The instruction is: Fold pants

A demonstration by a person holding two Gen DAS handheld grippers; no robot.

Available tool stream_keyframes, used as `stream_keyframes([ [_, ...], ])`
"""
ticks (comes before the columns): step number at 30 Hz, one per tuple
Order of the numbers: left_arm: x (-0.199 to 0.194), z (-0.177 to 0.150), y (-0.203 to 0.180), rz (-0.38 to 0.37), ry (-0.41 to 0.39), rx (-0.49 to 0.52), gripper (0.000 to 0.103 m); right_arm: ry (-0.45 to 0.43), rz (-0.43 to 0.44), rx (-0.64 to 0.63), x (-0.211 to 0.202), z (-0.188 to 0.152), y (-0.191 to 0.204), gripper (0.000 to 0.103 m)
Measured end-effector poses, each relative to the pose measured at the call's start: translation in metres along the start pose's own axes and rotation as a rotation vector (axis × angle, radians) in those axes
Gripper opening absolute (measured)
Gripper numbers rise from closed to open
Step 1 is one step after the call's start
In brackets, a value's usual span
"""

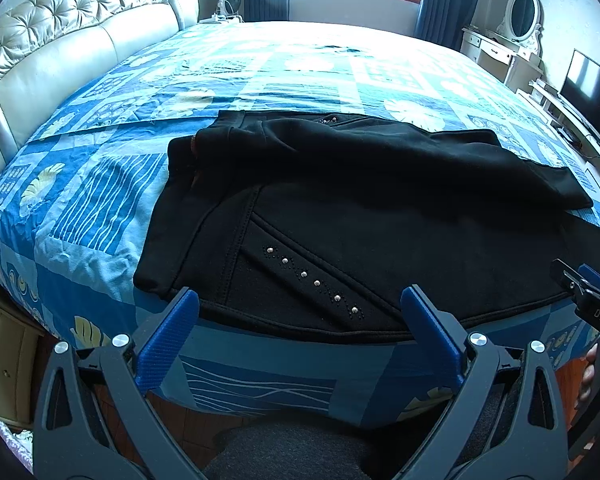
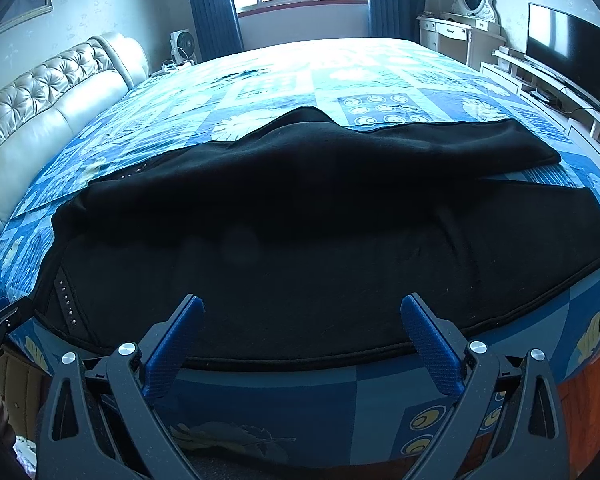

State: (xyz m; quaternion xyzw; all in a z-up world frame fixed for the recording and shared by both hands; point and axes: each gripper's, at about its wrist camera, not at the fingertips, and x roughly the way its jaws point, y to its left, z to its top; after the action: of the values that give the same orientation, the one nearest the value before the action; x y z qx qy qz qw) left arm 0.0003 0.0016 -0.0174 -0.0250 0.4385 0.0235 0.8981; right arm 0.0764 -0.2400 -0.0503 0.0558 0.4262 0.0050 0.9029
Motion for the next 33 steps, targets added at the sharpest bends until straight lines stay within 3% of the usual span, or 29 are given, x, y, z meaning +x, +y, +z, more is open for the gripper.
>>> stream_keyframes([
  [3, -0.003, 0.006, 0.004, -0.039, 0.007, 0.007, 0.101, 0.036, 0.068, -0.011, 0.0, 0.007, 0.0, 0.098],
  [8, -0.01, 0.043, 0.038, -0.181, -0.027, 0.013, 0.101, 0.049, 0.305, -0.066, -0.003, 0.049, 0.001, 0.098],
  [12, 0.021, 0.087, 0.077, -0.171, -0.012, 0.054, 0.101, 0.053, 0.421, -0.167, 0.014, 0.106, 0.002, 0.098],
  [17, 0.097, 0.15, 0.133, -0.241, 0.069, 0.023, 0.101, 0.109, 0.365, -0.29, 0.074, 0.174, 0.006, 0.098],
  [22, 0.169, 0.181, 0.147, -0.286, 0.159, 0.07, 0.101, 0.23, 0.372, -0.317, 0.147, 0.213, 0.007, 0.098],
  [27, 0.227, 0.194, 0.142, -0.279, 0.249, 0.15, 0.101, 0.332, 0.352, -0.398, 0.197, 0.22, 0.011, 0.098],
  [33, 0.238, 0.2, 0.145, -0.341, 0.253, 0.174, 0.098, 0.457, 0.385, -0.506, 0.226, 0.212, 0.023, 0.095],
])
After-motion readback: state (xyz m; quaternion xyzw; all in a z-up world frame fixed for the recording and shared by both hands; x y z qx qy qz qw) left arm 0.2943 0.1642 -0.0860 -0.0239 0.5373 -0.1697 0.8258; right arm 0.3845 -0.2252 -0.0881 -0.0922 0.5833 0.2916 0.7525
